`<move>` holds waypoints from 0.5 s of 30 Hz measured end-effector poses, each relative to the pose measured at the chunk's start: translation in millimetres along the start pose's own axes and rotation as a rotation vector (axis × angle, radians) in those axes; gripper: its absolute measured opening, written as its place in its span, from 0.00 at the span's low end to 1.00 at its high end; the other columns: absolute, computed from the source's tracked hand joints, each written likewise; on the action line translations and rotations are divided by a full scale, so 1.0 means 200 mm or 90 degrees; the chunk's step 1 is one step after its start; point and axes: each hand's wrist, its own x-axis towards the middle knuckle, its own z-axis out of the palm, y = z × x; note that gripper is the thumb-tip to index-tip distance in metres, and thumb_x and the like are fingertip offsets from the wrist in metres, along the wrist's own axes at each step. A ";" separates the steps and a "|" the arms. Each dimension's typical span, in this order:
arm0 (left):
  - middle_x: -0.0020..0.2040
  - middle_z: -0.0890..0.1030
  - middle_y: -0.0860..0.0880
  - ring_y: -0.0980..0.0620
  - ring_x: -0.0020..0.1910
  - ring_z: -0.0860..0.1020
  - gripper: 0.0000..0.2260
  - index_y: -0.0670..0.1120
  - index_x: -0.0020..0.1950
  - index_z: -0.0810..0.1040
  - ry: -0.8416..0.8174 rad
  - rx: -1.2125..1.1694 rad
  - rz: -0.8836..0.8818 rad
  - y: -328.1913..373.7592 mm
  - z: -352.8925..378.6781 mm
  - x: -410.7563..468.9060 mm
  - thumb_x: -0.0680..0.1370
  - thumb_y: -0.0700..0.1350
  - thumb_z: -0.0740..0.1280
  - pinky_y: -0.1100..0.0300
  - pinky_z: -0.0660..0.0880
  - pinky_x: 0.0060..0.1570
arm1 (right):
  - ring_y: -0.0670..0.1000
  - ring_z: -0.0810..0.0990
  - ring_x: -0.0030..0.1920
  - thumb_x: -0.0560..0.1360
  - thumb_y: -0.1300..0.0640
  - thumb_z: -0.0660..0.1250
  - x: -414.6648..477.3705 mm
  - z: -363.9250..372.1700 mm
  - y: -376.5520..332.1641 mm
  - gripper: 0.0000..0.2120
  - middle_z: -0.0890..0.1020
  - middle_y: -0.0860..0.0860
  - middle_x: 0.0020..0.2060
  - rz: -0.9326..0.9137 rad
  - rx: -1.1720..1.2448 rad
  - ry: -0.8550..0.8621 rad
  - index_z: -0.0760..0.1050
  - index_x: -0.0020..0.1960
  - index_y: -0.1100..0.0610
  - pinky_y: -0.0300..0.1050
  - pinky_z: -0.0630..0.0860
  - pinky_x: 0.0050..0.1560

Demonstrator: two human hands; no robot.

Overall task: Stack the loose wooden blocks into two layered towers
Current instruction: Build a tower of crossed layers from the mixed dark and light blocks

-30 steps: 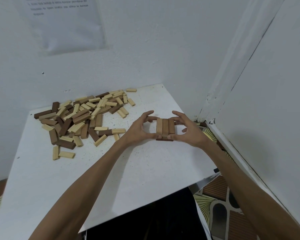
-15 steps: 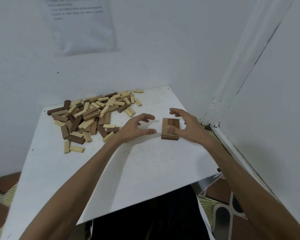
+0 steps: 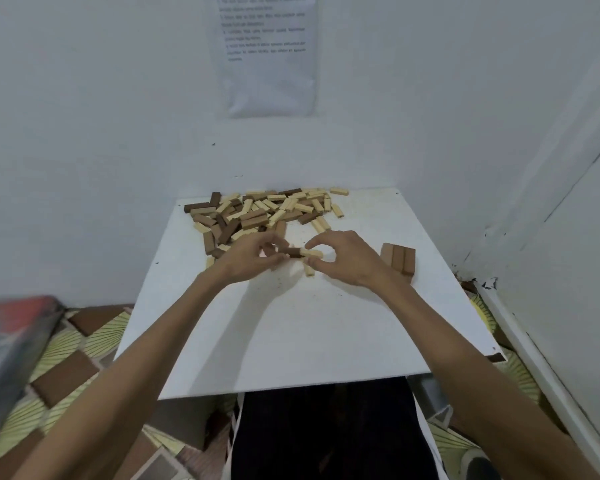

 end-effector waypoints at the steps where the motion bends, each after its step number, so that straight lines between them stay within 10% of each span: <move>1: 0.49 0.84 0.56 0.58 0.51 0.80 0.05 0.56 0.54 0.83 0.007 0.003 -0.006 -0.02 -0.03 -0.03 0.79 0.49 0.72 0.60 0.75 0.51 | 0.46 0.80 0.53 0.78 0.45 0.71 0.02 0.03 -0.03 0.13 0.83 0.43 0.55 -0.003 0.000 -0.011 0.82 0.60 0.49 0.43 0.73 0.53; 15: 0.57 0.82 0.44 0.43 0.56 0.79 0.19 0.41 0.68 0.74 0.154 0.127 -0.163 -0.11 0.07 0.07 0.78 0.45 0.69 0.49 0.77 0.52 | 0.57 0.78 0.54 0.81 0.64 0.59 0.33 0.30 -0.02 0.14 0.81 0.53 0.53 -0.003 -0.244 -0.092 0.77 0.62 0.53 0.59 0.77 0.50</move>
